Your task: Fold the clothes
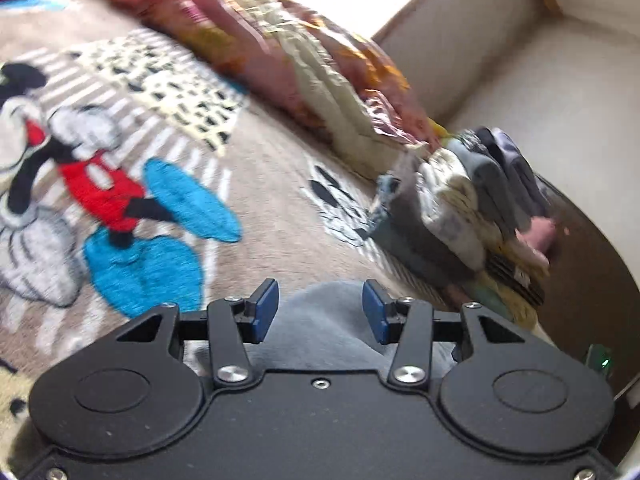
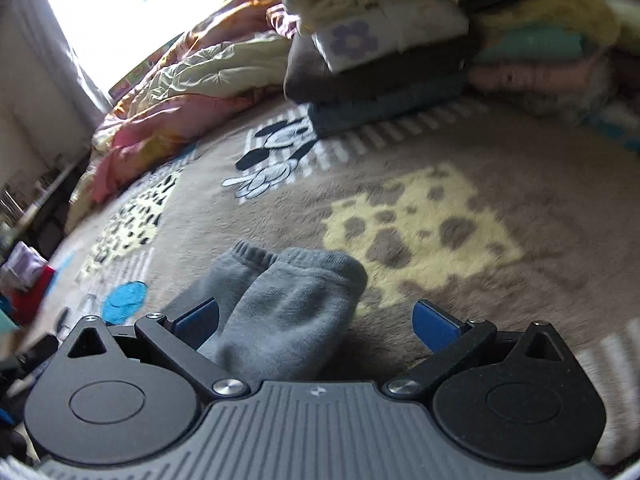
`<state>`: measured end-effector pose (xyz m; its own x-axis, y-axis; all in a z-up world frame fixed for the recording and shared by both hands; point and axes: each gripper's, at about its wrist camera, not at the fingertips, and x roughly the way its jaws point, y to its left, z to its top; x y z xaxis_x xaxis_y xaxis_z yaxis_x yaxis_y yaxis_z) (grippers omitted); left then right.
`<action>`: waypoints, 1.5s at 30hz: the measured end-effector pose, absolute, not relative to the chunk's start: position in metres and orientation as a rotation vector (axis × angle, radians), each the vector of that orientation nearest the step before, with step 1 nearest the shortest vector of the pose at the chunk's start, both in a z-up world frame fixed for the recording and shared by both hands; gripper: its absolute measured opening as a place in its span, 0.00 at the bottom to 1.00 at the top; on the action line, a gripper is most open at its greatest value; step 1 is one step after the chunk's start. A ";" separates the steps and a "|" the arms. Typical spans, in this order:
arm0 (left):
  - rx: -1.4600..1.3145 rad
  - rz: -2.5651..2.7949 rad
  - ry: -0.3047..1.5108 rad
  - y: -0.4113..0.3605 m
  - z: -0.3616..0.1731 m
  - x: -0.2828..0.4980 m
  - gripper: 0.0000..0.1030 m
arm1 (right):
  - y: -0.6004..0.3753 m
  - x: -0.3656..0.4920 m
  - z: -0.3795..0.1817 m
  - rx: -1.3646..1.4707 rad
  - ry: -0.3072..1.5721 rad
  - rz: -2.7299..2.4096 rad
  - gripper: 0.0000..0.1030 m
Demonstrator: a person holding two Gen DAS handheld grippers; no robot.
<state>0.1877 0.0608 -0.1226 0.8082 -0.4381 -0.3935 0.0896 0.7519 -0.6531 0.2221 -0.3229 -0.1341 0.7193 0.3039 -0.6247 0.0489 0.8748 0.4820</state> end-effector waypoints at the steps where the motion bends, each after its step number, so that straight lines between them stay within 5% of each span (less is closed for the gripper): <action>1: -0.662 -0.304 0.573 0.061 -0.124 0.189 0.44 | -0.326 0.228 -0.138 0.532 0.777 0.155 0.99; 5: -0.658 -0.296 0.608 0.059 -0.129 0.192 0.45 | -0.341 0.254 -0.157 0.742 0.843 0.230 0.96; 7: -0.657 -0.293 0.625 0.059 -0.131 0.193 0.46 | -0.342 0.260 -0.162 0.803 0.848 0.271 0.76; 9: -0.656 -0.289 0.640 0.058 -0.133 0.194 0.48 | -0.338 0.263 -0.159 0.802 0.856 0.314 0.41; 12: -0.667 -0.281 0.646 0.062 -0.136 0.193 0.51 | -0.324 0.260 -0.137 0.699 0.830 0.379 0.15; 30: -0.733 -0.335 0.613 0.061 -0.134 0.189 0.56 | -0.298 0.231 0.129 0.196 0.280 0.656 0.11; 45: -0.684 -0.483 0.443 0.042 -0.106 0.171 0.62 | -0.344 0.201 0.282 -0.042 0.024 0.791 0.11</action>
